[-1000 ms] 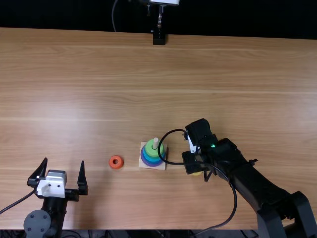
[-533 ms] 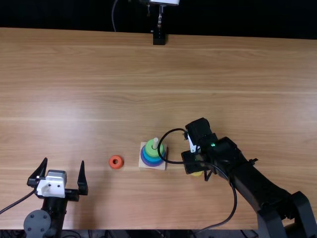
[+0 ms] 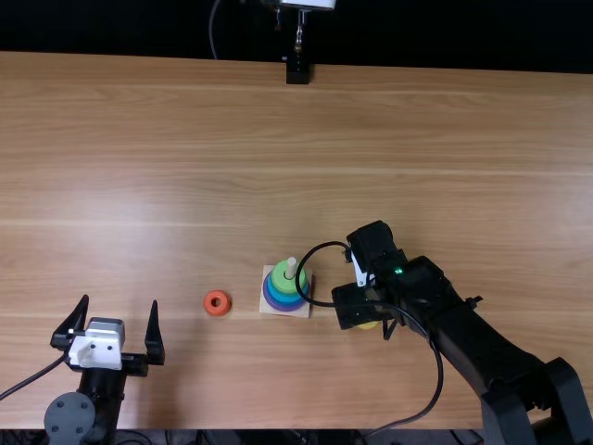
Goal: Build the Hanoi tower: stack the rings onto the peg from bottom to top in this color order: purple, dark blue, light blue, dark green, light green, yellow, orange.
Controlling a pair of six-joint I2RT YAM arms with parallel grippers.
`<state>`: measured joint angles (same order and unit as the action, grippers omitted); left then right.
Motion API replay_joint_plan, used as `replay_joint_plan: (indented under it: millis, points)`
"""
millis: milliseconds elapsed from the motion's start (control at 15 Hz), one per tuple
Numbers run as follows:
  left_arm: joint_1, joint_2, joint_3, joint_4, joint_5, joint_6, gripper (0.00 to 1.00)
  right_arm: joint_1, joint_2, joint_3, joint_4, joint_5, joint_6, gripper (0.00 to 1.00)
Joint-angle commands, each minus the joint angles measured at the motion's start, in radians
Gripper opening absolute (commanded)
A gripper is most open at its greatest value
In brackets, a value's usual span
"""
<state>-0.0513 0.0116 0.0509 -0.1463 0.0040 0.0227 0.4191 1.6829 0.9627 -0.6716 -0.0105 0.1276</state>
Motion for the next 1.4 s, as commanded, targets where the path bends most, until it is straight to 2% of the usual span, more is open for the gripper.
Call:
replay_joint_plan:
  millis: [0, 67, 267, 400, 467, 600, 667, 733, 1067, 1333]
  points:
    - [0.004, -0.012, -0.051, -0.019, 0.003, 0.007, 1.00, 0.017, 0.003, 0.016, -0.007, 0.007, -0.012, 1.00]
    - [0.004, -0.012, -0.051, -0.019, 0.003, 0.007, 1.00, 0.017, 0.003, 0.016, -0.025, 0.007, -0.013, 1.00]
    - [0.004, -0.012, -0.051, -0.019, 0.003, 0.007, 1.00, 0.018, 0.004, 0.019, -0.057, 0.007, -0.058, 1.00]
    - [0.004, -0.012, -0.051, -0.019, 0.003, 0.007, 1.00, 0.017, 0.017, 0.019, -0.057, 0.005, -0.054, 1.00]
    - [0.004, -0.012, -0.051, -0.019, 0.003, 0.007, 1.00, 0.017, 0.021, 0.019, -0.055, 0.007, -0.054, 0.95]
    - [0.004, -0.012, -0.051, -0.019, 0.003, 0.007, 1.00, 0.015, 0.021, 0.018, -0.046, 0.007, -0.054, 0.25]
    - [0.004, -0.012, -0.051, -0.019, 0.003, 0.007, 1.00, 0.017, 0.021, 0.018, -0.047, 0.007, -0.056, 0.10]
    - [0.004, -0.012, -0.051, -0.019, 0.003, 0.007, 1.00, 0.015, 0.021, 0.018, -0.051, 0.007, -0.058, 0.00]
    - [0.004, -0.012, -0.051, -0.019, 0.003, 0.007, 1.00, 0.015, 0.021, 0.034, -0.053, 0.005, -0.061, 0.00]
    - [0.004, -0.012, -0.051, -0.019, 0.003, 0.007, 1.00, 0.009, 0.020, 0.169, -0.110, 0.005, -0.076, 0.00]
